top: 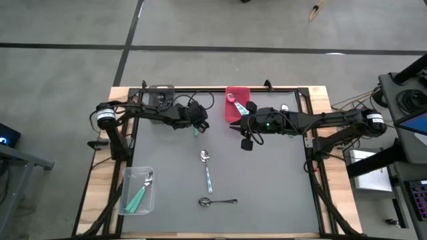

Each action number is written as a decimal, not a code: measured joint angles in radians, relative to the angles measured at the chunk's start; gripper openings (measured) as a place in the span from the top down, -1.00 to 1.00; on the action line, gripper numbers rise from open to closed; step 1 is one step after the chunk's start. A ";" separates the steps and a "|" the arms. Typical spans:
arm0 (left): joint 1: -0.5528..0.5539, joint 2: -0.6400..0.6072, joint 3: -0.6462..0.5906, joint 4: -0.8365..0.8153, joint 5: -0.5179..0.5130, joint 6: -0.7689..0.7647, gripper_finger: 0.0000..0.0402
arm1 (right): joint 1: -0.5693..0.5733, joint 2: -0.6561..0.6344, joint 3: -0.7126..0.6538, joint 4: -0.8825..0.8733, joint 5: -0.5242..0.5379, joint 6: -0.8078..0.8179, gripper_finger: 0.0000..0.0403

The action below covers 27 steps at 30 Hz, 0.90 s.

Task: Sort silverware by color (type)
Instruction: Put the green spoon into the transparent bin

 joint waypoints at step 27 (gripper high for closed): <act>0.000 0.000 -0.009 0.007 0.000 -0.045 0.16 | 0.000 0.000 0.000 0.000 0.000 0.000 0.79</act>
